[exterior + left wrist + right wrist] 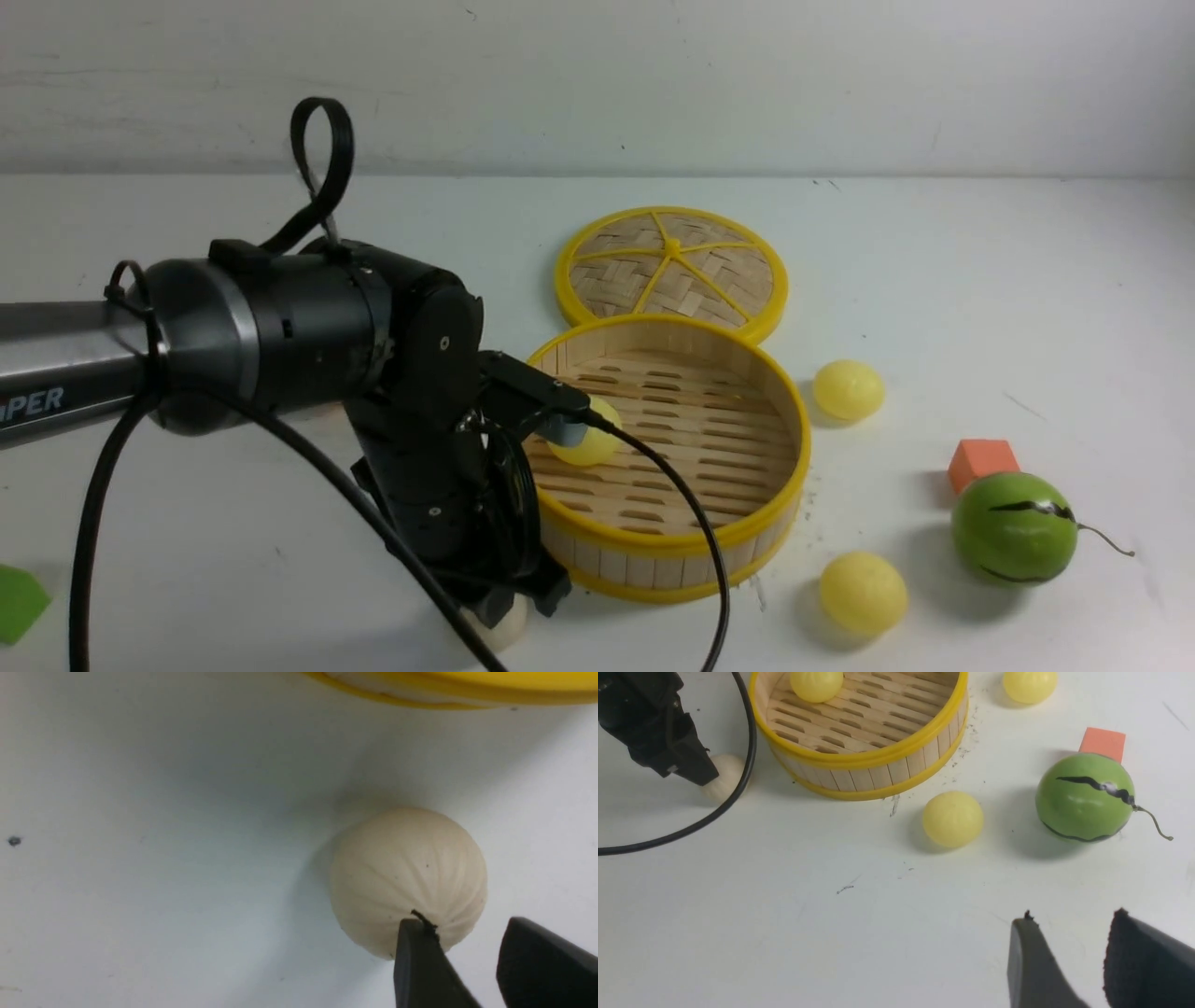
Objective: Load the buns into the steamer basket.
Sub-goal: Use the left arm to grab a steamed stuffed bun
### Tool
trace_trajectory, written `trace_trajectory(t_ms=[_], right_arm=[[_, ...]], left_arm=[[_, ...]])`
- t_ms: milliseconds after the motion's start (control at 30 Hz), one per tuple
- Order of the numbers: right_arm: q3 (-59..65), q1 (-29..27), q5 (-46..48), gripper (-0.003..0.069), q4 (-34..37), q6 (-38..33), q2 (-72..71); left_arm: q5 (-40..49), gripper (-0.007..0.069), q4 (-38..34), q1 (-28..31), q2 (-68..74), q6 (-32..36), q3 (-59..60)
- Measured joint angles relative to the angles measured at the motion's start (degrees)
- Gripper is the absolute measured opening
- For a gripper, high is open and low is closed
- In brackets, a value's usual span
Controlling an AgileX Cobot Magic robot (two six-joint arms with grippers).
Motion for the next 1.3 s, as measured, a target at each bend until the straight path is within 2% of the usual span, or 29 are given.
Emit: trace_trajectory(t_ms=[300, 1133, 1233, 1300], right_arm=[[0.0, 0.0, 0.5, 0.0239, 0.0, 0.0, 0.0], [0.0, 0.0, 2.6, 0.0239, 0.3, 0.0, 0.0], [0.0, 0.0, 2.7, 0.0239, 0.4, 0.0, 0.0], [0.0, 0.0, 2.7, 0.0239, 0.4, 0.0, 0.0]], left_arm=[[-4.4, 0.0238, 2.4, 0.0, 0.0, 0.0, 0.0], [-3.7, 0.0227, 2.8, 0.0, 3.6, -0.4, -0.3], [-2.4, 0.0137, 3.0, 0.0, 3.6, -2.4, -0.3], [-1.6, 0.0026, 3.7, 0.0, 3.4, -3.1, -0.3]])
